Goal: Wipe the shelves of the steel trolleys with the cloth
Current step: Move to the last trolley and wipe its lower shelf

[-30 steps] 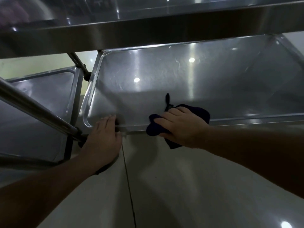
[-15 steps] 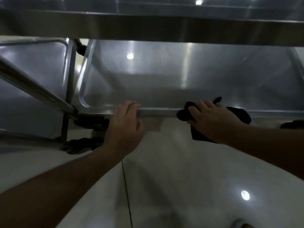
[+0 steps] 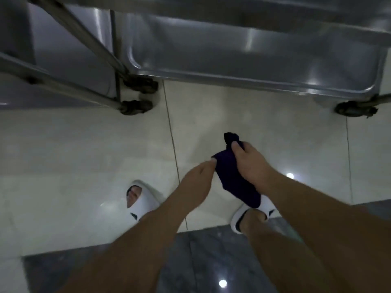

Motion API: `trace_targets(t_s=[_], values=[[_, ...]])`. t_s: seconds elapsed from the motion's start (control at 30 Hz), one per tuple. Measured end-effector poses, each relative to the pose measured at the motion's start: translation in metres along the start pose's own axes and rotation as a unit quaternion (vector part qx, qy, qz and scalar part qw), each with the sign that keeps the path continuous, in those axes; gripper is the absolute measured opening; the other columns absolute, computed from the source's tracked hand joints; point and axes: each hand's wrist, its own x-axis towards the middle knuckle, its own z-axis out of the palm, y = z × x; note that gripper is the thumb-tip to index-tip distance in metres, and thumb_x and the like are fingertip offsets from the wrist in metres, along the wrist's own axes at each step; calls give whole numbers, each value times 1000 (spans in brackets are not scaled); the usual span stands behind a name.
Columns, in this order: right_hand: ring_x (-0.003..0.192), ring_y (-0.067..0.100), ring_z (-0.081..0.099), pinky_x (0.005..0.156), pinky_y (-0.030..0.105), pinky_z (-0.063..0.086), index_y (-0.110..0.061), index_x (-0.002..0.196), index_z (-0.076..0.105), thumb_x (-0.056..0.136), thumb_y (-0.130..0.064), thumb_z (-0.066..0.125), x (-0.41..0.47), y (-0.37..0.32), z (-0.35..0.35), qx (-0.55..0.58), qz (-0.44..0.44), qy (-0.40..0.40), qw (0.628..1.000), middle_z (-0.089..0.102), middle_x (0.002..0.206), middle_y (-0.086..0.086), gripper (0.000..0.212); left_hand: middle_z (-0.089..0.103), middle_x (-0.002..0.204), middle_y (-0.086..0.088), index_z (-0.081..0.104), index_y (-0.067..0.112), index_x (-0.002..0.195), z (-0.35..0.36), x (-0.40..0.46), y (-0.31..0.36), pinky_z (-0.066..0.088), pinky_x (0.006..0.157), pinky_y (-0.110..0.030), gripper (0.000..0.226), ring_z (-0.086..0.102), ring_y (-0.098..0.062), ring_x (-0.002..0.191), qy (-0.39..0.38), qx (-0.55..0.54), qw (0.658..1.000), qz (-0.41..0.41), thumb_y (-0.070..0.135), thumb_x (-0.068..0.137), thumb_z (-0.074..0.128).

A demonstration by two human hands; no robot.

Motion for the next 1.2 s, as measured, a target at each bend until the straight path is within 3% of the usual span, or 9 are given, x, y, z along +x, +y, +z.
trace_targets(t_s=[0.07, 0.13, 0.3, 0.43, 0.6, 0.8, 1.03, 1.1, 1.2], values=[[103, 29, 66, 98, 52, 54, -21, 136, 52, 105, -60, 35, -42, -10, 5, 49, 25, -1, 998, 65, 117, 7, 52, 72, 123, 18, 66, 49, 115, 1, -44, 11, 48, 109, -31, 43, 65, -3, 115, 16, -46, 999, -15, 76, 83, 55], [100, 29, 67, 94, 51, 55, -23, 132, 53, 105, -60, 36, -87, -28, 5, 67, 42, -3, 997, 66, 114, 6, 49, 76, 114, 12, 68, 42, 113, -2, -89, 30, 55, 101, -38, 46, 71, -9, 109, 32, -75, 997, -5, 67, 75, 64], [94, 24, 73, 78, 43, 60, -29, 130, 56, 105, -51, 48, -198, -92, -12, 145, 40, -27, 988, 72, 110, 4, 35, 79, 101, 5, 69, 27, 109, -26, -195, 103, 62, 82, -33, 21, 76, -16, 97, 86, -177, 980, 0, 32, 89, 69], [88, 15, 77, 62, 34, 61, -38, 132, 56, 97, -31, 63, -282, -150, -43, 218, 32, -90, 971, 78, 105, -3, 36, 79, 100, 5, 69, 27, 110, -53, -276, 165, 64, 85, -43, 23, 77, -15, 94, 111, -182, 977, 23, 35, 88, 65], [104, 24, 74, 78, 45, 63, -22, 125, 69, 86, -34, 78, -380, -234, -82, 211, 17, -176, 961, 78, 110, 5, 42, 79, 105, 7, 70, 31, 112, -101, -376, 235, 64, 86, -42, 15, 77, -14, 96, 112, -186, 974, 64, 27, 99, 65], [109, 27, 71, 82, 42, 63, -36, 131, 59, 52, -42, 98, -495, -310, -104, 173, -94, -183, 963, 70, 126, 2, 89, 79, 112, 1, 69, 26, 122, -157, -475, 308, 62, 93, -46, 21, 76, -18, 102, 120, -167, 970, 129, 18, 104, 62], [109, 27, 71, 105, 47, 53, -20, 131, 59, 62, -17, 90, -563, -345, -127, 162, -203, -152, 954, 75, 116, 7, 76, 80, 104, 3, 71, 27, 114, -192, -528, 366, 63, 89, -43, 16, 78, -17, 96, 91, -123, 971, 182, 20, 101, 65], [106, 33, 71, 99, 47, 56, -4, 125, 61, 64, -14, 89, -564, -350, -138, 183, -221, -141, 948, 72, 115, 21, 68, 80, 102, 4, 73, 28, 111, -195, -531, 381, 64, 84, -39, 15, 78, -15, 93, 96, -118, 971, 186, 21, 100, 66], [104, 37, 73, 83, 40, 60, -2, 124, 62, 64, -12, 93, -555, -360, -158, 216, -222, -152, 939, 74, 113, 20, 68, 80, 103, 3, 75, 32, 107, -196, -529, 409, 64, 80, -35, 15, 78, -16, 93, 105, -116, 970, 184, 23, 99, 68]])
